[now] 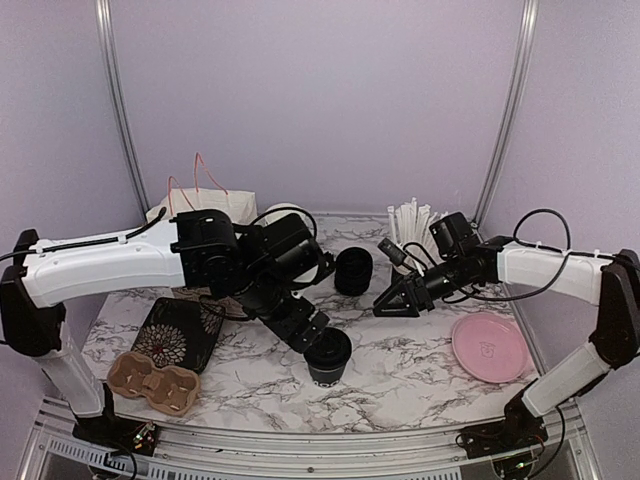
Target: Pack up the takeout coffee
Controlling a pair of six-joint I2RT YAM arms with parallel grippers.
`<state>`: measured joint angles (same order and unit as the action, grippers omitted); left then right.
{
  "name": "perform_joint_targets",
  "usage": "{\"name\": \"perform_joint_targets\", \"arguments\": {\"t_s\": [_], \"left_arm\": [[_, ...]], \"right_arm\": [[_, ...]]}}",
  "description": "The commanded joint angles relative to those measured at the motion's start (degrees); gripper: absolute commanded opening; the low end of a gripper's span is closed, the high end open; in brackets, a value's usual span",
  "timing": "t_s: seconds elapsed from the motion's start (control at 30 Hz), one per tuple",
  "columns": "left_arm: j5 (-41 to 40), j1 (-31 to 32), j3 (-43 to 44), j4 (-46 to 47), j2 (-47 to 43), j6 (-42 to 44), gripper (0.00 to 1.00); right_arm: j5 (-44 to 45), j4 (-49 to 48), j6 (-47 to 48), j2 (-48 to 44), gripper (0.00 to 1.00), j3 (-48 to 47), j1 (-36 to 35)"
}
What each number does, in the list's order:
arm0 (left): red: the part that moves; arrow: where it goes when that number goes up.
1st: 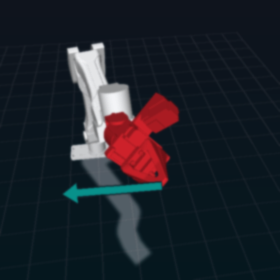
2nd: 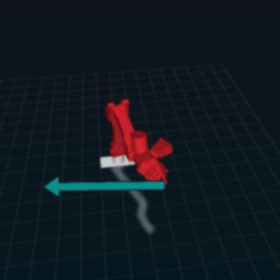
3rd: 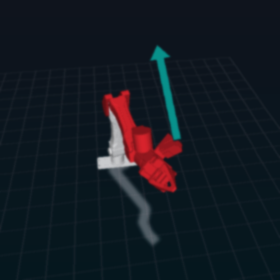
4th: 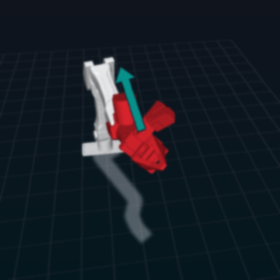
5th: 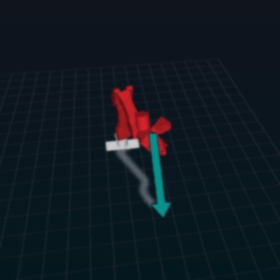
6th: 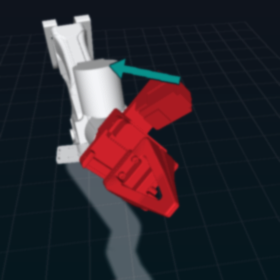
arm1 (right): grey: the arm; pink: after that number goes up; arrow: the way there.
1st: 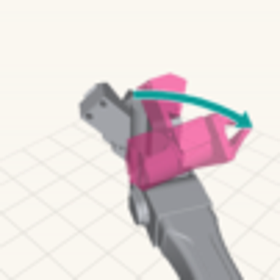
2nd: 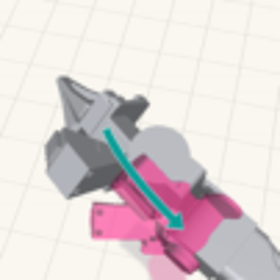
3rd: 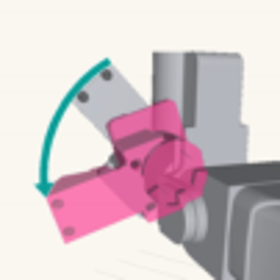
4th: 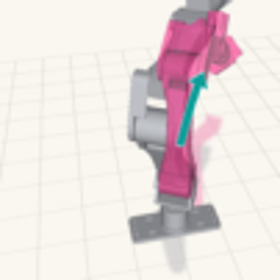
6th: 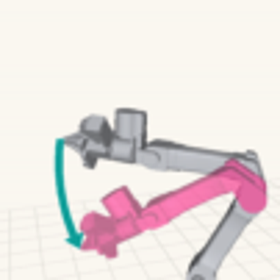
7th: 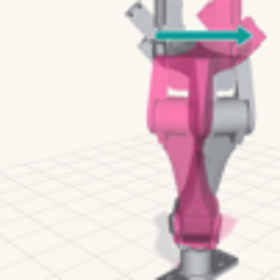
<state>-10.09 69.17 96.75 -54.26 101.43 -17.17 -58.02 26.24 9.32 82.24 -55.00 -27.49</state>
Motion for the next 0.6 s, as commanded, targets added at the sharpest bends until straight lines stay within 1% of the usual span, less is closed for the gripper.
{"name": "perform_joint_targets", "arguments": {"t_s": [0.0, 0.1, 0.17, 0.23, 0.37, 0.57], "left_arm": [[0.1, -1.4, -11.4, 10.7, -8.0, -12.2, 0.95], [4.4, -2.9, -20.6, 21.1, -14.0, -19.8, 0.88], [8.3, -4.4, -27.1, 28.5, -17.3, -24.4, 0.84], [10.5, -5.4, -31.6, 33.5, -19.2, -27.2, 0.81], [13.3, -6.4, -34.7, 38.0, -19.3, -28.7, 0.78], [15.0, -7.0, -33.8, 40.2, -15.7, -28.0, 0.76]], "right_arm": [[-2.7, 3.8, -2.9, 3.4, 0.56, 1.5, -1.8], [-4.6, 2.5, -4.4, 4.9, 0.51, 2.4, -4.7], [-5.9, 1.8, -5.4, 6.4, 0.50, 2.1, -6.6], [-7.0, 1.1, -6.4, 7.9, 0.50, 1.5, -7.8], [-8.4, 0.7, -7.4, 11.3, 0.48, 0.0, -8.4], [-9.5, 1.6, -7.2, 14.6, 0.45, -2.8, -8.4]]}}
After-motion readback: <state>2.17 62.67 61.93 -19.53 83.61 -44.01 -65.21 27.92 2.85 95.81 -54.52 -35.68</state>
